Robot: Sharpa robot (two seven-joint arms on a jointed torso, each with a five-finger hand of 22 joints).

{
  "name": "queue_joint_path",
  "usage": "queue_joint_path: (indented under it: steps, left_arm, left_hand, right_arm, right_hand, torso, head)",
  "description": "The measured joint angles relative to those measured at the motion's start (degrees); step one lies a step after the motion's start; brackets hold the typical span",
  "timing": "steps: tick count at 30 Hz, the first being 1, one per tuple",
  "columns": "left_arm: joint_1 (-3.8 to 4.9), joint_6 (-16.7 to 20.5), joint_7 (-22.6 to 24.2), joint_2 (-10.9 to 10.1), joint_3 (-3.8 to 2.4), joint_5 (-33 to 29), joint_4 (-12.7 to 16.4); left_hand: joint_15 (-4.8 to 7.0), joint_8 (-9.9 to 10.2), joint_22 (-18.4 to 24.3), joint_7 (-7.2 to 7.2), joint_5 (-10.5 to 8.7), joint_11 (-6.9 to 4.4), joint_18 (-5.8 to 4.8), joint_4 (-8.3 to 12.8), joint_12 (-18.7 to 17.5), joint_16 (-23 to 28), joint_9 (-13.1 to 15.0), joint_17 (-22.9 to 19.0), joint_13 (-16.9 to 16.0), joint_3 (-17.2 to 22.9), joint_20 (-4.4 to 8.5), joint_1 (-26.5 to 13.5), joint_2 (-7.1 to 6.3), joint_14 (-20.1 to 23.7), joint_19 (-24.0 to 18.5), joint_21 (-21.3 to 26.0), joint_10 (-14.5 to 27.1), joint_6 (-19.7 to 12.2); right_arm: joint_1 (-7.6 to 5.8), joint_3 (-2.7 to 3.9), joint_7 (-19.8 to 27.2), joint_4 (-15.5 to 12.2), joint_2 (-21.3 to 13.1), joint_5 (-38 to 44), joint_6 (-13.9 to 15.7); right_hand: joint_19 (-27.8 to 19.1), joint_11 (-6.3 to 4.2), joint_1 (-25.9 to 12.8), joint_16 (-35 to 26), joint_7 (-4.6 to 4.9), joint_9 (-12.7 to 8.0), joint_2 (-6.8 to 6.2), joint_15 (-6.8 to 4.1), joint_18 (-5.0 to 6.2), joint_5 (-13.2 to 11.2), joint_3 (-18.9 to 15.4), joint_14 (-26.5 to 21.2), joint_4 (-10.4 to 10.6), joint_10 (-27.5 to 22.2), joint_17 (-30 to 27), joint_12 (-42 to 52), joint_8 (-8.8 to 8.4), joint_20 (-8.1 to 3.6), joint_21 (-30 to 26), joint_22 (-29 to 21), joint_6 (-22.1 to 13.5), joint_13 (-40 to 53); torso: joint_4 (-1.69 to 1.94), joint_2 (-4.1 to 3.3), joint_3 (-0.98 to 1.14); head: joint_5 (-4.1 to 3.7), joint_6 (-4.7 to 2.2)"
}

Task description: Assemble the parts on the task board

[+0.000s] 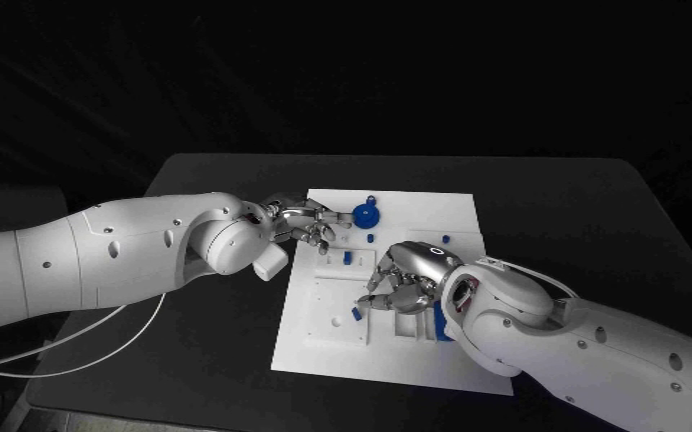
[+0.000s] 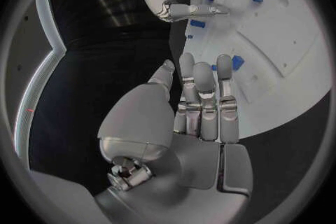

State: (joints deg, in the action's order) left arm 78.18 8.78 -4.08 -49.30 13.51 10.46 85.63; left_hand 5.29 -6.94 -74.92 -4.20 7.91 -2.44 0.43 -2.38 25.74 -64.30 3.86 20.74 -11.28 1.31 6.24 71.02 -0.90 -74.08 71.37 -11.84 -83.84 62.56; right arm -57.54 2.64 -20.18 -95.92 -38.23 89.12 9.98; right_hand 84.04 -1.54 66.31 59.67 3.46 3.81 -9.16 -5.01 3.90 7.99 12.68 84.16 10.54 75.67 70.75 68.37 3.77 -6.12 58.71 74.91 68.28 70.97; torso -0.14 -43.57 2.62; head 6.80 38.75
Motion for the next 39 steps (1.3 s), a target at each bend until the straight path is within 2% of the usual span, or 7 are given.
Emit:
queue_joint_path:
  steps: [3, 5, 10, 13, 28, 34, 39]
  left_arm:
    - [0.06, 0.5, 0.3, 0.0, 0.02, -0.2, 0.0]
    - [0.1, 0.8, 0.4, 0.1, 0.04, -0.3, 0.0]
    - [0.18, 1.2, 0.6, 0.1, 0.1, -0.5, 0.2]
    - [0.23, 1.3, 0.6, 0.1, 0.13, -0.6, 0.2]
    - [0.41, 1.4, 0.6, 0.0, 0.19, -0.7, 0.4]
    - [0.43, 1.4, 0.5, 0.0, 0.2, -0.7, 0.4]
    - [0.44, 1.3, 0.4, 0.0, 0.2, -0.8, 0.4]
  left_hand:
    - [0.0, 0.0, 0.0, 0.0, 0.0, 0.0, 0.0, -0.2, 0.0, 0.0, 0.0, 0.0, 0.0, 0.2, 0.0, 0.0, 0.0, 0.0, 0.0, 0.0, 0.0, 0.0]
    - [0.0, 0.0, 0.0, 0.0, 0.0, 0.0, 0.0, -0.2, 0.0, 0.0, 0.0, 0.0, 0.0, 0.2, 0.0, 0.0, 0.0, 0.0, 0.0, 0.0, 0.0, 0.0]
    - [0.0, -0.2, 0.0, 0.0, 0.0, 0.0, 0.0, -0.3, 0.0, 0.0, 0.0, 0.0, 0.0, 0.0, 0.21, 0.0, 0.0, 0.0, 0.2, 0.3, 0.0, 0.0]
    - [0.01, -0.2, 0.0, 0.0, 0.0, 0.0, -0.01, -0.3, 0.0, 0.0, 0.0, 0.1, 0.0, 0.0, 0.21, 0.0, 0.0, 0.0, 0.2, 0.3, 0.0, 0.0]
    - [0.01, -0.2, 0.0, -0.03, 0.0, 0.0, -0.01, -0.6, 0.0, 0.2, 0.0, 0.0, 0.0, 0.0, 0.0, 0.0, 0.0, 0.0, 0.4, 0.5, 0.0, 0.0]
    - [0.01, -0.2, 0.0, -0.03, 0.0, 0.0, -0.01, -0.6, 0.0, 0.2, 0.0, 0.0, 0.0, 0.0, 0.0, 0.0, 0.0, 0.0, 0.4, 0.5, 0.0, 0.0]
    - [0.01, -0.2, 0.0, -0.03, 0.0, 0.0, -0.01, -0.8, 0.0, 0.2, 0.0, 0.0, 0.0, 0.2, 0.0, 0.0, 0.0, 0.0, 0.4, 1.0, 0.0, 0.0]
  right_arm:
    - [0.12, -0.32, -2.8, 0.0, 0.7, -1.1, -1.3]
    - [0.18, -0.53, -4.6, 0.0, 1.2, -1.7, -2.2]
    - [0.33, -0.89, -7.9, 0.3, 2.1, -2.1, -3.6]
    - [0.36, -0.92, -9.1, 0.3, 2.5, -2.1, -4.0]
    - [0.64, -1.03, -10.9, -0.2, 2.9, -0.8, -3.1]
    - [0.8, -1.12, -11.0, -0.5, 2.7, -0.3, -2.5]
    - [1.04, -1.21, -11.0, -0.8, 2.5, 0.1, -1.3]
  right_hand:
    - [0.0, 0.2, -0.8, 0.4, -0.2, 0.0, 0.81, 0.0, 0.01, 0.0, 0.3, 0.0, 0.3, 0.2, 0.1, 0.0, 0.0, 0.0, -0.1, 0.0, 0.4, 0.2]
    - [0.0, -0.1, -2.0, 0.7, -0.25, 0.0, 1.27, 0.0, 0.0, 0.0, 0.5, 0.0, 0.5, 0.5, 0.2, 0.3, 0.0, 0.0, -0.1, 0.0, 0.5, 0.3]
    - [0.0, -0.3, -3.5, 1.1, -0.49, 0.1, 0.48, 0.0, 0.0, -2.7, 4.4, 0.0, 0.4, 0.7, 0.1, 0.3, 0.02, 0.0, -0.1, 0.0, 1.1, 0.5]
    - [0.0, -0.28, -4.0, 1.1, -0.68, 0.2, 0.4, 0.0, 0.01, -2.9, 5.2, 0.0, 0.1, 0.8, 0.0, 0.3, 0.21, 0.0, -0.1, 0.0, 1.3, 0.5]
    - [0.0, -0.39, -4.3, 1.1, -0.67, 0.1, 0.1, 0.0, 0.0, -2.9, 6.0, 0.0, -0.1, 1.0, -0.3, 0.3, 0.23, 0.0, -0.1, 0.0, 2.1, 0.5]
    - [0.0, -0.39, -4.3, 1.1, -0.67, 0.0, 0.1, 0.0, 0.01, -2.9, 6.2, 0.0, -0.2, 1.0, -0.5, 0.3, 0.23, 0.0, -0.1, 0.0, 2.1, 0.5]
    - [0.0, -0.39, -4.6, 1.1, -0.68, 0.0, -0.14, 0.0, 0.0, -2.9, 7.7, 0.0, -0.4, 1.0, -0.6, 0.3, 0.21, 0.0, -0.1, 0.0, 2.1, 0.4]
  torso:
    - [0.01, -0.02, -0.01]
    - [0.02, -0.05, -0.01]
    - [0.03, -0.07, 0.0]
    - [0.03, -0.07, 0.02]
    - [-0.02, -0.08, 0.14]
    - [-0.04, -0.08, 0.18]
    - [-0.07, -0.08, 0.21]
  head:
    - [0.23, 0.14]
    - [0.33, 0.2]
    - [0.57, 0.42]
    - [0.68, 0.51]
    - [1.05, 0.74]
    - [1.05, 0.59]
    - [0.94, 0.5]
